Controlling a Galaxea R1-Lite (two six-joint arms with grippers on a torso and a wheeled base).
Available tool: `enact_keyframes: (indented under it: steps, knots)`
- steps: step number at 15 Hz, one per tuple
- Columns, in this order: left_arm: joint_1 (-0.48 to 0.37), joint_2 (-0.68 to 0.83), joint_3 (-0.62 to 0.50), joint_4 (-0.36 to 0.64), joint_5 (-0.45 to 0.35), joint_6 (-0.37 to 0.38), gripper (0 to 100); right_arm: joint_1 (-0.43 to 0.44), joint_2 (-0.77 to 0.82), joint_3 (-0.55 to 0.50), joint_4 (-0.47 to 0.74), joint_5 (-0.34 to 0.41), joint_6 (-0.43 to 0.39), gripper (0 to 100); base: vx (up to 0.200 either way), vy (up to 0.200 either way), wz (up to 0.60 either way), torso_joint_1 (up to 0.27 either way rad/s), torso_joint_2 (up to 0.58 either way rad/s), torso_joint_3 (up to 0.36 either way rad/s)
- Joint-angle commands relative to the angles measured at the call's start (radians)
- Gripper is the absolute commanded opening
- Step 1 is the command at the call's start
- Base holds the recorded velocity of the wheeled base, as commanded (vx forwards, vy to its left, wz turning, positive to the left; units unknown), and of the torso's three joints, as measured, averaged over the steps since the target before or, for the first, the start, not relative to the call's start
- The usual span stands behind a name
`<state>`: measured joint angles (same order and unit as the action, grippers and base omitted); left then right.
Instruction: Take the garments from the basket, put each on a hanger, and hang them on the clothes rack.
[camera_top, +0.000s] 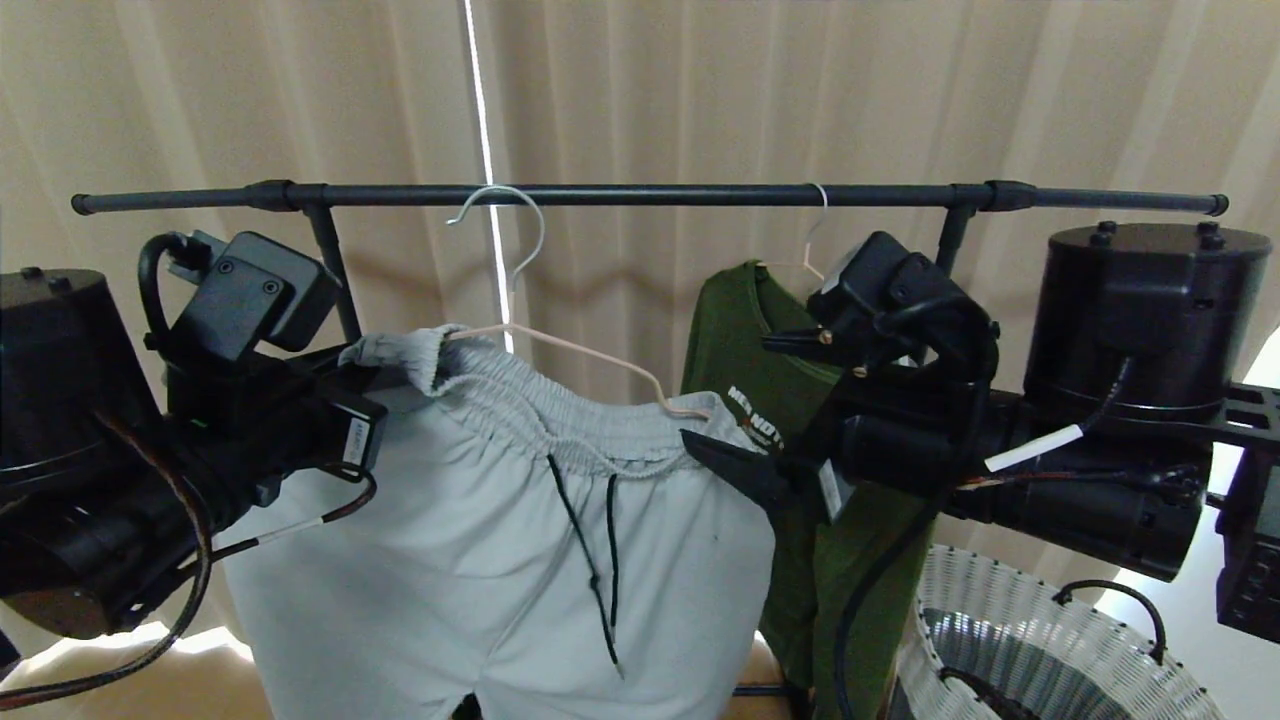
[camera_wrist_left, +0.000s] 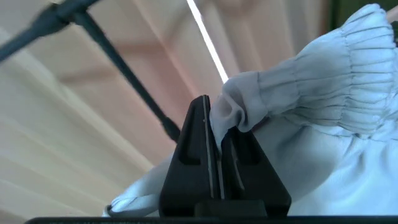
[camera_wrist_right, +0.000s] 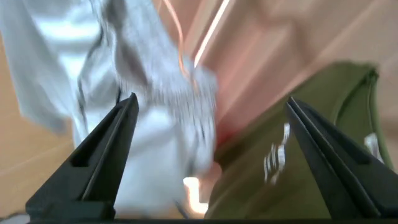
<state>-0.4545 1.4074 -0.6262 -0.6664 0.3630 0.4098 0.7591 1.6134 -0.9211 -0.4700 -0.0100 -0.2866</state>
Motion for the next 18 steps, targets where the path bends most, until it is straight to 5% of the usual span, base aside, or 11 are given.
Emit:
enact_keyframes:
  steps: [1, 10, 11, 18]
  knots:
    - [-0.035, 0.018, -0.003, -0.007, 0.001, -0.014, 0, 0.025, 0.083, -0.064, -0.001, -0.002, 0.000, 100, 0.000, 0.000, 0.00, 0.000, 0.00, 0.000]
    - [-0.090, 0.016, 0.010, -0.056, -0.001, -0.029, 0, -0.012, 0.217, -0.125, -0.130, -0.073, -0.077, 100, 0.000, 0.000, 0.00, 0.000, 0.00, 0.000]
    - [-0.096, 0.016, 0.010, -0.065, -0.001, -0.029, 0, -0.011, 0.221, -0.131, -0.130, -0.073, -0.077, 0, 0.000, 0.000, 0.00, 0.000, 0.00, 0.000]
    - [-0.099, 0.013, 0.033, -0.079, -0.002, -0.019, 0, -0.007, 0.224, -0.137, -0.131, -0.073, -0.075, 0, 0.000, 0.000, 0.00, 0.000, 0.00, 0.000]
